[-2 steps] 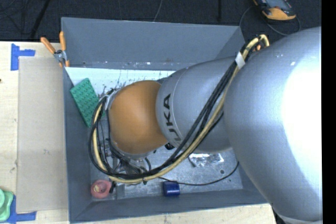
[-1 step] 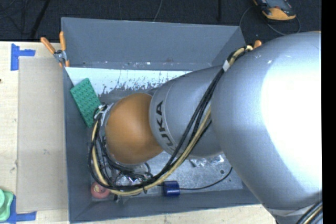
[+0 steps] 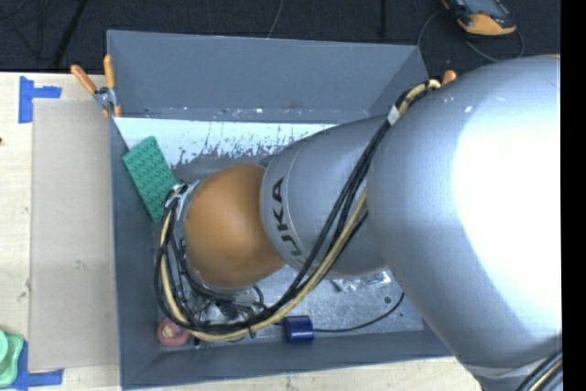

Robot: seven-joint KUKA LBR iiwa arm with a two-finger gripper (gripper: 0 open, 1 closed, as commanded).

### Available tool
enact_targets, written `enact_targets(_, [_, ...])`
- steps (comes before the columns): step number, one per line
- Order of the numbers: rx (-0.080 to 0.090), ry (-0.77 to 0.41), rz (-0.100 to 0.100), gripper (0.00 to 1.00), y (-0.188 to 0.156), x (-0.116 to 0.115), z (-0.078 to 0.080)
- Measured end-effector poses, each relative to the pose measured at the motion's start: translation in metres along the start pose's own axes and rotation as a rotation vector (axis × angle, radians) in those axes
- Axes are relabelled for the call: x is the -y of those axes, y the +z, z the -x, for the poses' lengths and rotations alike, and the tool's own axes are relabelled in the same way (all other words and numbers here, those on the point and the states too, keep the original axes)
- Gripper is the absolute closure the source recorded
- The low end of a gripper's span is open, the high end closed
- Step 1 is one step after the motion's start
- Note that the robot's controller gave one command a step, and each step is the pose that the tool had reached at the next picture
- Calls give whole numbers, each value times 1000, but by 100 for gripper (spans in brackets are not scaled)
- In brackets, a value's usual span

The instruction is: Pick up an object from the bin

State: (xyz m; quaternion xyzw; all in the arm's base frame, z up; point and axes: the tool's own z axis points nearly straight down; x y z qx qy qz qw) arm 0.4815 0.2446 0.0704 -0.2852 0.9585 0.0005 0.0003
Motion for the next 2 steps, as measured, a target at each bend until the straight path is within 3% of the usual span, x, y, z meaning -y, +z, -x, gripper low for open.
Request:
enact_targets(1, [9, 21, -2, 100, -99, 15, 26])
enact_targets(2, [6, 37, -1, 100, -169, 8, 14])
